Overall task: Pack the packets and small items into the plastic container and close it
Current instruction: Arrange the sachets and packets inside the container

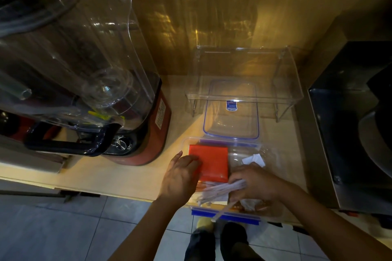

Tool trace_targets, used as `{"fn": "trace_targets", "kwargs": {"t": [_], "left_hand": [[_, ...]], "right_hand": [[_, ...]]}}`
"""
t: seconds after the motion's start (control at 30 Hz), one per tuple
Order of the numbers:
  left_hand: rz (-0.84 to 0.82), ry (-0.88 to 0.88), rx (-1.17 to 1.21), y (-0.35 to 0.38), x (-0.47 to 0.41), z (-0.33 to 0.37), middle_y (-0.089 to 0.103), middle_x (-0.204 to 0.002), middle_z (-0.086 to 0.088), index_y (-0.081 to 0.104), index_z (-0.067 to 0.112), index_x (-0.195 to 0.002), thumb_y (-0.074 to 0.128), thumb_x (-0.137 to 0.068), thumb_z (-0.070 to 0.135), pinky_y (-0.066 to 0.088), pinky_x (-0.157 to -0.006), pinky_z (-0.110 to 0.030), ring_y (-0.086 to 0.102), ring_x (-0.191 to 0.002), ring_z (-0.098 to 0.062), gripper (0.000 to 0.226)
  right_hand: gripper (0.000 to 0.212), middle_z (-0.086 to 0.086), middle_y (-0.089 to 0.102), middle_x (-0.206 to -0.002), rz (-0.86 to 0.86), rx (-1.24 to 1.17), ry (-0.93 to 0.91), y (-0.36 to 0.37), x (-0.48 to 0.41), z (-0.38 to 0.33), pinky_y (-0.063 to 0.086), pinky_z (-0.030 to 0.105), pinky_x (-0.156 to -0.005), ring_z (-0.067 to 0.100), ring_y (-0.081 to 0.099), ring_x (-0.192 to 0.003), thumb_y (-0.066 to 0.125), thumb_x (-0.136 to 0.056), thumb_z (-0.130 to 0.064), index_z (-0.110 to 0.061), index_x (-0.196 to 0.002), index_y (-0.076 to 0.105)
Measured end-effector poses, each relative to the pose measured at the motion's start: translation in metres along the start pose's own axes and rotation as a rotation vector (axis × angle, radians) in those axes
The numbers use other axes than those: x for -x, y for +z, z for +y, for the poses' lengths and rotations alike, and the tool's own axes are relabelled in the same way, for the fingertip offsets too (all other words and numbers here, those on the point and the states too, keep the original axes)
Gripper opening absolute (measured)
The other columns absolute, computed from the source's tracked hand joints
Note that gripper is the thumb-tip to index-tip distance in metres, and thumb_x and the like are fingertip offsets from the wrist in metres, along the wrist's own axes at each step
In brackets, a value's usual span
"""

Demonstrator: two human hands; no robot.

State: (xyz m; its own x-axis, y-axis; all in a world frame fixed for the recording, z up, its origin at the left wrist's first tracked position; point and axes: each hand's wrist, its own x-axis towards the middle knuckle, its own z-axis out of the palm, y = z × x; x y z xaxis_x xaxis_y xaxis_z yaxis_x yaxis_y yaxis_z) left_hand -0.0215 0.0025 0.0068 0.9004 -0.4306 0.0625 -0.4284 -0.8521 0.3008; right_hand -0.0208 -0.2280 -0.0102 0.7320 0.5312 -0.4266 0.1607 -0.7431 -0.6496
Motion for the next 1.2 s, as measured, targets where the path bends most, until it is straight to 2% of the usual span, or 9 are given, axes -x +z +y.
{"fn": "trace_targets", "kwargs": {"t": [0.1,0.2,0.4,0.6,0.73,0.87,0.97,1.07,1.2], "left_hand": [[-0.002,-0.08,0.133,-0.004,0.001,0.004,0.073,-0.093,-0.004,0.07,0.013,-0.096,0.067,-0.083,0.022,0.046,-0.097,-0.041,0.067,-0.088,-0.023,0.016],[-0.016,-0.14,0.319,-0.01,0.003,0.012,0.072,-0.094,0.003,0.069,0.018,-0.097,0.062,-0.087,0.031,0.049,-0.075,-0.027,0.065,-0.082,-0.015,0.018],[-0.132,-0.138,0.401,-0.015,0.005,0.018,0.071,-0.097,0.013,0.068,0.028,-0.098,0.058,-0.088,0.039,0.035,-0.063,0.0,0.057,-0.078,0.004,0.017],[-0.294,-0.044,0.173,-0.007,0.011,0.018,0.067,-0.116,0.012,0.062,0.035,-0.113,0.055,-0.086,0.044,0.041,-0.076,-0.015,0.063,-0.099,-0.009,0.029],[-0.342,-0.057,0.093,0.001,0.015,0.017,0.068,-0.115,0.01,0.058,0.041,-0.119,0.054,-0.088,0.043,0.046,-0.081,-0.02,0.065,-0.097,-0.01,0.031],[-0.426,-0.055,0.042,0.007,0.014,0.017,0.07,-0.111,0.005,0.052,0.044,-0.123,0.053,-0.087,0.05,0.05,-0.082,-0.026,0.066,-0.094,-0.014,0.036],[-0.493,-0.051,-0.009,0.013,0.01,0.015,0.07,-0.111,0.002,0.055,0.036,-0.122,0.051,-0.092,0.039,0.052,-0.085,-0.027,0.067,-0.096,-0.016,0.03],[-0.517,-0.051,-0.035,0.018,0.007,0.016,0.071,-0.108,-0.001,0.061,0.028,-0.114,0.047,-0.096,0.028,0.053,-0.087,-0.029,0.068,-0.095,-0.018,0.023],[-0.531,-0.081,-0.046,0.023,0.005,0.018,0.07,-0.108,-0.002,0.06,0.028,-0.116,0.046,-0.096,0.024,0.053,-0.088,-0.03,0.067,-0.096,-0.019,0.025]], "right_hand": [[0.034,-0.001,0.064,-0.104,0.006,0.061,-0.04,0.0,0.005,-0.003,0.032,0.025,-0.081,0.01,0.053,-0.095,0.069,-0.076,-0.042,-0.02,-0.102,0.067],[0.04,-0.006,0.06,-0.114,-0.021,0.071,-0.07,-0.002,0.006,-0.004,0.031,0.028,-0.091,0.005,0.048,-0.106,0.069,-0.077,-0.042,-0.026,-0.114,0.064],[0.028,-0.009,0.06,-0.117,-0.02,0.319,-0.107,0.003,0.008,0.007,0.032,0.032,-0.089,0.008,0.047,-0.112,0.059,-0.084,-0.035,-0.032,-0.111,0.066],[0.029,0.001,0.069,-0.099,0.167,0.295,-0.098,0.024,-0.006,-0.007,0.039,0.029,-0.083,0.017,0.059,-0.096,0.046,-0.092,-0.03,-0.019,-0.094,0.072],[0.026,0.005,0.07,-0.08,0.314,0.173,-0.115,0.038,-0.007,-0.016,0.03,0.025,-0.07,0.019,0.06,-0.076,0.049,-0.089,-0.022,-0.014,-0.078,0.07],[0.019,-0.004,0.066,-0.099,0.258,0.182,-0.069,0.028,-0.003,-0.015,0.028,0.027,-0.082,0.011,0.054,-0.096,0.052,-0.087,-0.036,-0.025,-0.095,0.065],[0.028,-0.007,0.06,-0.113,0.223,0.221,0.04,0.015,0.008,-0.002,0.026,0.027,-0.093,0.011,0.049,-0.111,0.057,-0.085,-0.041,-0.026,-0.109,0.058],[0.031,-0.005,0.056,-0.122,0.239,0.225,0.134,0.006,0.018,0.004,0.025,0.03,-0.102,0.015,0.046,-0.118,0.058,-0.085,-0.028,-0.026,-0.116,0.053],[0.043,0.003,0.052,-0.129,0.091,0.523,0.193,0.001,0.018,0.005,0.028,0.037,-0.102,0.024,0.044,-0.12,0.055,-0.082,-0.016,-0.021,-0.124,0.049]]}}
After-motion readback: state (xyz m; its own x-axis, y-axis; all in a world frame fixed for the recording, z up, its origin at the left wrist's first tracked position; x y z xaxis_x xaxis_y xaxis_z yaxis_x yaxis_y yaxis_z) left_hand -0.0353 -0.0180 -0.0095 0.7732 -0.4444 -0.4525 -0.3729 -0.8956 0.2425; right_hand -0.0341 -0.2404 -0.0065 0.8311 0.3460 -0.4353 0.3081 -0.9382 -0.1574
